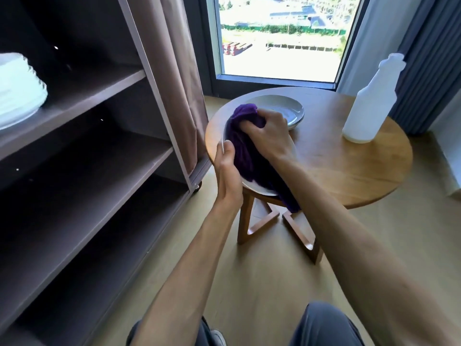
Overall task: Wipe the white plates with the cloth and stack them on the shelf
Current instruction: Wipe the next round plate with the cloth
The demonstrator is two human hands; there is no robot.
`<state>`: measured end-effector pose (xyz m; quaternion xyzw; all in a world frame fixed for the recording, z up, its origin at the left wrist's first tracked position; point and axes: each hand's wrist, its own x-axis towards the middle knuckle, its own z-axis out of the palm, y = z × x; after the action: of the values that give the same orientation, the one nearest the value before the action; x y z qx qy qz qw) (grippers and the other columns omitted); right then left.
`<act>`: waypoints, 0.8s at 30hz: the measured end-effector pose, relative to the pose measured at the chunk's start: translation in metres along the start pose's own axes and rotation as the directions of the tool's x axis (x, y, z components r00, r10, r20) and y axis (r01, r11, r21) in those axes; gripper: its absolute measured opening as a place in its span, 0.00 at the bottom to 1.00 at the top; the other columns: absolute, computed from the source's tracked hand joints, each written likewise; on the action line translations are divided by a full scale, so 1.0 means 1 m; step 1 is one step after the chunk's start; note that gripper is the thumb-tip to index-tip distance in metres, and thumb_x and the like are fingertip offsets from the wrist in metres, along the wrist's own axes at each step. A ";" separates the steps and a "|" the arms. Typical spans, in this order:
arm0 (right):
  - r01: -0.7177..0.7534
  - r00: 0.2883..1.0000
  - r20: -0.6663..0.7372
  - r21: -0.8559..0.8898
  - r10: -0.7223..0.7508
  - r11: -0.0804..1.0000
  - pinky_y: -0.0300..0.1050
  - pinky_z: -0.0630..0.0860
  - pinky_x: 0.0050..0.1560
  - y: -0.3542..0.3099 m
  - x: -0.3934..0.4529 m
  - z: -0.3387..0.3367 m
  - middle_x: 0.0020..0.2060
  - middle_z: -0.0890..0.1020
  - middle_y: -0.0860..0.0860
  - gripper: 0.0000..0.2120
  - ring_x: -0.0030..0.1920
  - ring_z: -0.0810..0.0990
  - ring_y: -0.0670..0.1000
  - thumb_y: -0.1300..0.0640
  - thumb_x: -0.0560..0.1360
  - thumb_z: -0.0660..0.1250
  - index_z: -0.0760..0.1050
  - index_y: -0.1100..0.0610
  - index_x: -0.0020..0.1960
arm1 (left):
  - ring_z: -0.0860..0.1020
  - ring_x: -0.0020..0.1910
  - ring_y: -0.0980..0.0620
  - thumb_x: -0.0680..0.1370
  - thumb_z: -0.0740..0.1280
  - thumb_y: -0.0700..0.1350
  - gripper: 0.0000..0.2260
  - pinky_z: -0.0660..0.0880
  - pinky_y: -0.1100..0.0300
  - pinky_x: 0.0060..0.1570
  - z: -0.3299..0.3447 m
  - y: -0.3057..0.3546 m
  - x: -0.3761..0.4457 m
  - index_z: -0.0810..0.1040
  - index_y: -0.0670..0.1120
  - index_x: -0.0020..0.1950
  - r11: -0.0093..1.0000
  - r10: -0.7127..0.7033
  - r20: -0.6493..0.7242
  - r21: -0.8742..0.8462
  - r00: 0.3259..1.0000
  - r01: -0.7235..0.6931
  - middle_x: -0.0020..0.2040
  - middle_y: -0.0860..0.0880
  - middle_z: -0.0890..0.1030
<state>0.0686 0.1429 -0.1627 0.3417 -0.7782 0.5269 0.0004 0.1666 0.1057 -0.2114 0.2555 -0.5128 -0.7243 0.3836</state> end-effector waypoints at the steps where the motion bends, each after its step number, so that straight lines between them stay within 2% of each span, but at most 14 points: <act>1: -0.031 0.997 -0.066 0.037 0.033 0.999 0.46 0.79 0.47 0.005 0.002 -0.005 0.38 0.85 0.46 0.09 0.42 0.82 0.49 0.48 0.72 0.71 0.85 0.49 0.49 | 0.78 0.66 0.46 0.78 0.58 0.61 0.28 0.76 0.46 0.68 -0.002 0.002 0.002 0.71 0.49 0.75 0.998 -0.037 -0.024 -0.044 0.999 0.036 0.68 0.44 0.79; 3: -0.103 0.965 -0.216 0.212 0.149 0.972 0.48 0.81 0.49 0.012 0.006 -0.023 0.39 0.85 0.45 0.07 0.42 0.82 0.46 0.51 0.71 0.71 0.85 0.50 0.47 | 0.81 0.62 0.44 0.80 0.58 0.63 0.26 0.80 0.44 0.62 -0.007 0.005 0.004 0.72 0.52 0.74 0.989 -0.110 -0.084 -0.108 0.990 0.101 0.65 0.44 0.81; 6: -0.186 0.842 -0.375 0.472 0.387 0.862 0.47 0.81 0.50 0.021 0.014 -0.059 0.38 0.83 0.43 0.03 0.41 0.80 0.44 0.55 0.71 0.68 0.81 0.49 0.42 | 0.83 0.56 0.48 0.86 0.52 0.59 0.19 0.83 0.52 0.52 -0.011 0.008 0.002 0.75 0.54 0.69 0.984 -0.114 -0.164 -0.155 0.980 0.089 0.59 0.47 0.83; 8: -0.180 0.786 -0.428 0.531 0.445 0.828 0.47 0.80 0.52 0.027 0.017 -0.075 0.37 0.82 0.43 0.04 0.40 0.79 0.44 0.55 0.69 0.66 0.80 0.49 0.41 | 0.84 0.54 0.49 0.87 0.51 0.56 0.17 0.83 0.54 0.52 -0.013 0.011 0.000 0.78 0.55 0.61 0.973 -0.108 -0.192 -0.224 0.975 0.064 0.54 0.49 0.85; 9: -0.180 0.785 -0.430 0.531 0.446 0.828 0.47 0.80 0.51 0.029 0.017 -0.076 0.36 0.82 0.43 0.04 0.39 0.78 0.44 0.56 0.68 0.66 0.79 0.50 0.40 | 0.84 0.54 0.49 0.87 0.51 0.56 0.17 0.83 0.53 0.54 -0.013 0.013 0.000 0.79 0.55 0.59 0.965 -0.114 -0.204 -0.254 0.972 0.060 0.53 0.49 0.86; 12: -0.231 0.864 -0.300 0.474 0.403 0.849 0.48 0.74 0.45 0.030 0.006 -0.066 0.33 0.77 0.49 0.01 0.39 0.75 0.50 0.55 0.65 0.68 0.77 0.52 0.36 | 0.84 0.54 0.49 0.87 0.52 0.55 0.16 0.83 0.55 0.52 -0.012 0.018 0.000 0.79 0.54 0.58 0.949 -0.139 -0.221 -0.308 0.965 0.066 0.52 0.50 0.86; 14: -0.281 0.924 -0.106 0.463 0.367 0.841 0.50 0.71 0.43 0.027 -0.001 -0.055 0.33 0.77 0.53 0.04 0.39 0.75 0.54 0.54 0.64 0.70 0.77 0.54 0.34 | 0.83 0.55 0.49 0.87 0.54 0.54 0.14 0.83 0.56 0.52 -0.009 0.018 -0.001 0.78 0.54 0.58 0.948 -0.141 -0.209 -0.311 0.968 0.071 0.54 0.49 0.85; 16: -0.327 0.944 0.114 0.478 0.311 0.815 0.51 0.76 0.44 0.024 -0.007 -0.046 0.36 0.83 0.54 0.05 0.40 0.79 0.58 0.55 0.65 0.73 0.81 0.58 0.36 | 0.83 0.54 0.48 0.87 0.55 0.53 0.12 0.83 0.55 0.50 -0.008 0.019 -0.002 0.77 0.54 0.58 0.936 -0.144 -0.211 -0.346 0.967 0.064 0.55 0.47 0.84; 17: -0.317 0.948 0.145 0.452 0.282 0.834 0.51 0.78 0.46 0.026 -0.008 -0.042 0.39 0.85 0.53 0.05 0.42 0.82 0.56 0.58 0.66 0.74 0.84 0.59 0.39 | 0.84 0.52 0.48 0.87 0.56 0.52 0.11 0.83 0.55 0.47 -0.008 0.019 -0.001 0.77 0.54 0.57 0.924 -0.145 -0.217 -0.379 0.965 0.053 0.54 0.47 0.84; 18: -0.284 0.959 0.110 0.397 0.261 0.873 0.49 0.80 0.48 0.031 -0.008 -0.039 0.41 0.86 0.51 0.06 0.44 0.84 0.53 0.59 0.67 0.76 0.85 0.59 0.43 | 0.84 0.50 0.49 0.87 0.56 0.51 0.10 0.82 0.56 0.45 -0.010 0.017 -0.001 0.77 0.54 0.57 0.912 -0.141 -0.227 -0.409 0.964 0.037 0.52 0.48 0.85; 20: -0.256 0.962 -0.005 0.329 0.273 0.909 0.45 0.81 0.49 0.039 -0.010 -0.033 0.45 0.84 0.50 0.18 0.47 0.84 0.49 0.53 0.66 0.81 0.81 0.58 0.53 | 0.84 0.50 0.49 0.86 0.57 0.50 0.09 0.82 0.56 0.45 -0.014 0.017 -0.002 0.77 0.53 0.59 0.893 -0.126 -0.243 -0.450 0.962 0.003 0.52 0.48 0.85; 22: -0.372 0.916 0.022 0.422 0.401 0.827 0.47 0.84 0.49 0.041 -0.016 -0.028 0.50 0.83 0.52 0.33 0.49 0.85 0.51 0.46 0.62 0.84 0.75 0.56 0.60 | 0.84 0.51 0.47 0.85 0.58 0.51 0.10 0.82 0.54 0.44 -0.015 0.018 -0.003 0.77 0.52 0.62 0.877 -0.127 -0.225 -0.481 0.966 0.003 0.53 0.47 0.85; 24: -0.457 0.882 0.144 0.486 0.448 0.745 0.49 0.85 0.45 0.037 -0.020 -0.023 0.51 0.84 0.54 0.33 0.49 0.86 0.54 0.47 0.63 0.84 0.75 0.55 0.62 | 0.84 0.52 0.45 0.85 0.59 0.50 0.11 0.83 0.55 0.42 -0.013 0.016 -0.006 0.76 0.52 0.64 0.872 -0.137 -0.190 -0.490 0.972 0.027 0.56 0.45 0.84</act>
<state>0.0561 0.1804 -0.1896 0.1353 -0.6713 0.6935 -0.2241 0.1846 0.1011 -0.2006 0.2512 -0.2588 -0.8124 0.4582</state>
